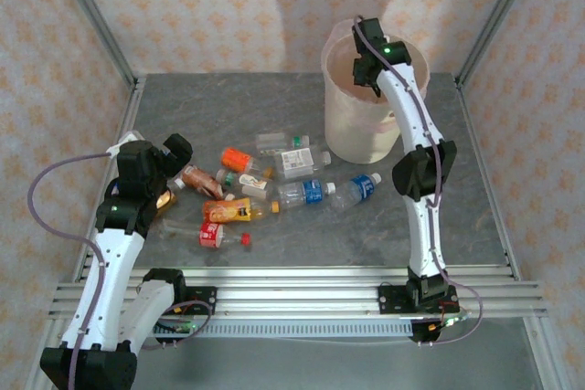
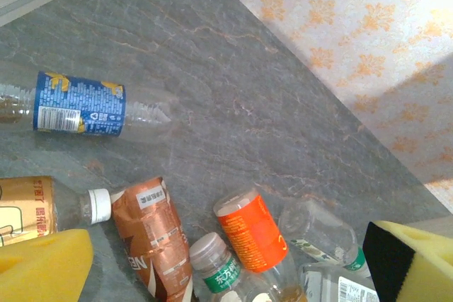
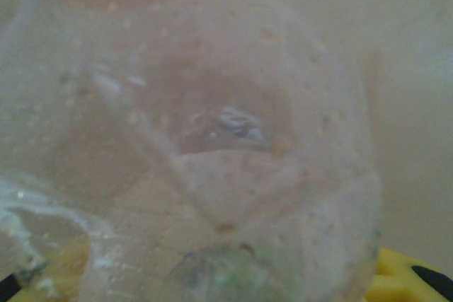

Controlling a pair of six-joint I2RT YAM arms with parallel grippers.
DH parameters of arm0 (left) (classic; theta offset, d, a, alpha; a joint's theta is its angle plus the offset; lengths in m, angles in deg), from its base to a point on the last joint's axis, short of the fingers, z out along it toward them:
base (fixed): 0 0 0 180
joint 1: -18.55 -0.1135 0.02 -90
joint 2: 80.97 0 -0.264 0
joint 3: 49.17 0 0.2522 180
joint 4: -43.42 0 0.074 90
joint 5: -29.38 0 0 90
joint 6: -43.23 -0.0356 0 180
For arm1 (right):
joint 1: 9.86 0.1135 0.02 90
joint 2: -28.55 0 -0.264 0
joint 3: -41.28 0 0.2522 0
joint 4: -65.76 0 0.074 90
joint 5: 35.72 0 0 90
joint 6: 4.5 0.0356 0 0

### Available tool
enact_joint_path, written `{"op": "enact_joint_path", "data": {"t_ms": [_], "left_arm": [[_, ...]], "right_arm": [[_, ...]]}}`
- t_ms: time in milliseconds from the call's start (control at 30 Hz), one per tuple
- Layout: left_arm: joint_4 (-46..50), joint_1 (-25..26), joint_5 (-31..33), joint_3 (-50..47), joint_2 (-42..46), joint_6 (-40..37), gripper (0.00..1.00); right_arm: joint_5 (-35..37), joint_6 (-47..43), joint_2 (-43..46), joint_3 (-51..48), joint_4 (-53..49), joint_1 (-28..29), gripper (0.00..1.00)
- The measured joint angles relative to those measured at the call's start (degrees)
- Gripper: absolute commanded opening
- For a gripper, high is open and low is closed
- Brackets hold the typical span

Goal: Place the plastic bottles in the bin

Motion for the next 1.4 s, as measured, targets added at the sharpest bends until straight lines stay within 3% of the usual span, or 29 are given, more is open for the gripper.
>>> {"op": "enact_joint_path", "data": {"t_ms": [133, 800, 1100, 1400], "left_arm": [[0.4, 0.0, 0.1, 0.0, 0.0, 0.0, 1.0], [2.8, 0.0, 1.5, 0.0, 1.0, -0.3, 1.0], [2.9, 0.0, 1.5, 0.0, 1.4, -0.7, 1.0], [3.0, 0.0, 1.4, 0.0, 1.9, -0.6, 1.0]], "right_arm": [[-0.2, 0.0, -1.4, 0.0, 0.0, 0.0, 0.46], [-0.3, -1.3, -1.7, 2.9, -0.8, 0.0, 0.98], [-1.4, -1.3, 3.8, 3.0, -1.8, 0.0, 0.99], [-2.4, 1.5, 17.1, 1.7, -1.7, 0.5, 0.99]]}}
